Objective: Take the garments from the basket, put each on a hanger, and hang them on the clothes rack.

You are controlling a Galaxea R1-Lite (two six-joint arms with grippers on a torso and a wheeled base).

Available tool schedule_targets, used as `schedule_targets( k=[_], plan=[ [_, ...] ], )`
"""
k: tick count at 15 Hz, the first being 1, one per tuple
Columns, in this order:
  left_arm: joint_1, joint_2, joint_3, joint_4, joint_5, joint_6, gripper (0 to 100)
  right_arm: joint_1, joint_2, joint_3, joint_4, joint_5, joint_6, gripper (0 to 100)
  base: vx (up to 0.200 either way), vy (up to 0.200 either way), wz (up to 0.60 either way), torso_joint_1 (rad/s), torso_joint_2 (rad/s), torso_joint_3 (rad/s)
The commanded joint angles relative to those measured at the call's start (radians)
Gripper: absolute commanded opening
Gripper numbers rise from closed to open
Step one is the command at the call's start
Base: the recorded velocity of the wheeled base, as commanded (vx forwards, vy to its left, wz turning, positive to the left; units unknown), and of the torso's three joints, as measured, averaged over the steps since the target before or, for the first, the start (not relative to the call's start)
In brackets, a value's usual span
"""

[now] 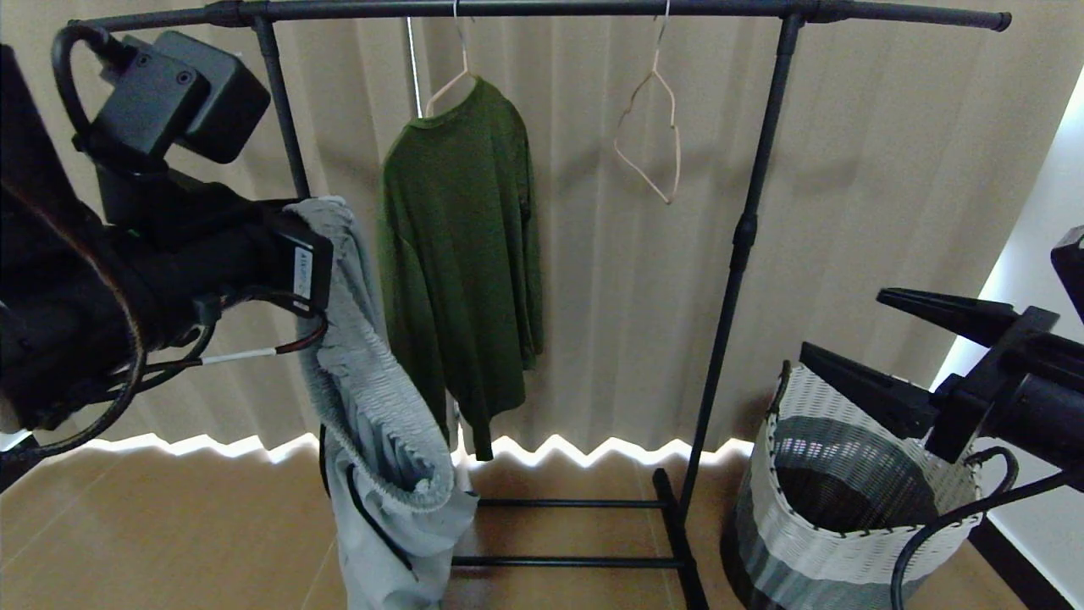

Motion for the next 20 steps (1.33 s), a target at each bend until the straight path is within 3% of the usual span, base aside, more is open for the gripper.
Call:
schedule_targets(
  k=[1, 4, 8, 12, 20],
  plan=[
    [0.016, -0.134, 0.083, 0.057, -0.014, -0.023, 0, -0.126, -0.036, 0.001, 0.055, -0.058, -0.08, 100, 0.0, 0.0, 0.0, 0.0, 0.0, 0.0],
    [0.045, -0.191, 0.172, 0.062, -0.071, -0.08, 0, -0.182, -0.039, 0.004, 0.047, -0.09, -0.088, 100, 0.0, 0.0, 0.0, 0.0, 0.0, 0.0],
    [0.14, -0.223, 0.209, 0.06, -0.159, -0.092, 0, -0.195, -0.062, 0.045, 0.012, -0.103, -0.093, 100, 0.0, 0.0, 0.0, 0.0, 0.0, 0.0],
    [0.156, -0.243, 0.231, 0.058, -0.182, -0.095, 0, -0.198, -0.05, 0.103, -0.121, -0.107, -0.11, 100, 0.0, 0.0, 0.0, 0.0, 0.0, 0.0],
    [0.162, -0.266, 0.264, 0.054, -0.215, -0.103, 0, -0.199, -0.034, 0.113, -0.123, -0.109, -0.111, 100, 0.0, 0.0, 0.0, 0.0, 0.0, 0.0]
  ],
)
